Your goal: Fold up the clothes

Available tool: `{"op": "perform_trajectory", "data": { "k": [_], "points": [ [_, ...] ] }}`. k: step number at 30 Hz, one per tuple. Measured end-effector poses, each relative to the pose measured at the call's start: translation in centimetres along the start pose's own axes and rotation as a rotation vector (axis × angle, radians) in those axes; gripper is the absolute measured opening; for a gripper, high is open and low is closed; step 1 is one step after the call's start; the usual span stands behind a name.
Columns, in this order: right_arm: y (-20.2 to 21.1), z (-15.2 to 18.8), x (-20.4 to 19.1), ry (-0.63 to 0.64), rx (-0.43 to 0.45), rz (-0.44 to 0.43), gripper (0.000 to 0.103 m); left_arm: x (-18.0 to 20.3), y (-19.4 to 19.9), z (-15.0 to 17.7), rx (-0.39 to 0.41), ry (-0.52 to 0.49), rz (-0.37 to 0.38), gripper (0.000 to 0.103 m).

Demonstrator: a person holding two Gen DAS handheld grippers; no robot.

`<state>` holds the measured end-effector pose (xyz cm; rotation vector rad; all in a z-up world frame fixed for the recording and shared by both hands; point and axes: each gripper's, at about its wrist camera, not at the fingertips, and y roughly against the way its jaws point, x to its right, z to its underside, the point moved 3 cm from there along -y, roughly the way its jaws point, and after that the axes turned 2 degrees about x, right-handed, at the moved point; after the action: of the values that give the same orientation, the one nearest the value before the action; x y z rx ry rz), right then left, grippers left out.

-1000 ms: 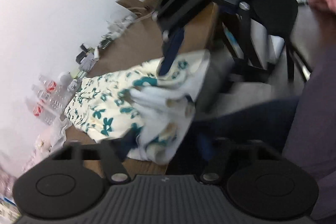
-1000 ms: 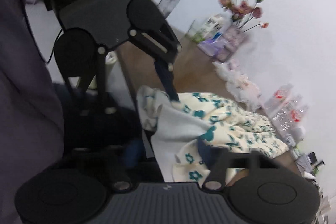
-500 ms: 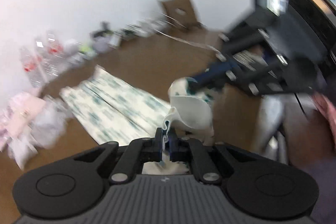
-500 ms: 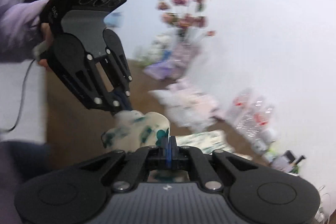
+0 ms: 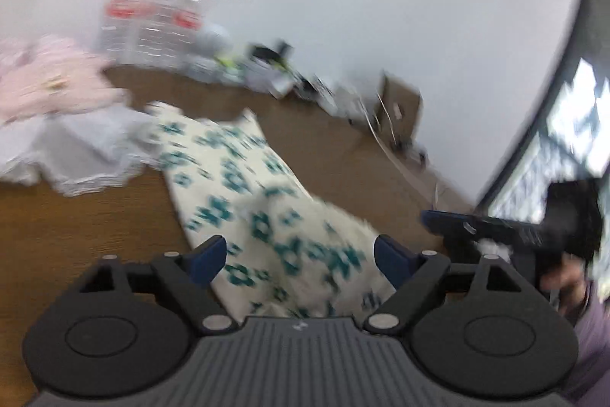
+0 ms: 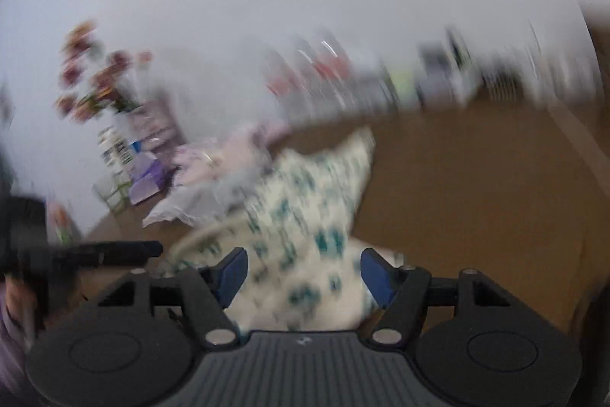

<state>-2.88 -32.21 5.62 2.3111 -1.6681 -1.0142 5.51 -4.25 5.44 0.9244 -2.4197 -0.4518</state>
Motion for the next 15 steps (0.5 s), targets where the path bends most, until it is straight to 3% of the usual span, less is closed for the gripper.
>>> {"op": "perform_trajectory", "data": {
  "k": [2,3,4,5,6,10,13,15],
  "points": [
    [-2.1,1.3,1.7,-0.143,-0.044,-0.024,0.064,0.2,-2.7,-0.1,-0.046,-0.020,0.036,0.084],
    [-2.9,1.9,2.0,-0.190,-0.072,-0.041,0.055,-0.5,-3.9,-0.3,-0.066,0.043,0.084,0.078],
    [-3.5,2.2,2.0,-0.215,-0.092,-0.064,0.033,-1.2,-4.5,-0.1,-0.098,0.131,0.135,0.043],
    [-3.9,2.4,1.8,-0.230,-0.108,-0.086,0.017,-1.8,-4.9,0.1,-0.126,0.212,0.182,0.021],
    [-4.1,2.4,1.4,-0.226,-0.113,-0.098,0.008,-1.6,-4.0,-0.2,-0.125,0.227,0.190,0.021],
    [-2.8,0.5,-2.8,0.004,-0.046,-0.143,0.008,-0.9,-0.3,-1.4,-0.121,0.286,0.221,0.019],
    [-5.4,0.1,-4.7,0.141,-0.095,-0.084,0.010,-1.2,0.9,-0.8,-0.145,0.331,0.166,0.020],
    [-7.5,0.1,-5.5,0.215,-0.147,-0.032,0.017,-2.5,0.1,0.1,-0.163,0.346,0.109,0.027]
  ]
}}
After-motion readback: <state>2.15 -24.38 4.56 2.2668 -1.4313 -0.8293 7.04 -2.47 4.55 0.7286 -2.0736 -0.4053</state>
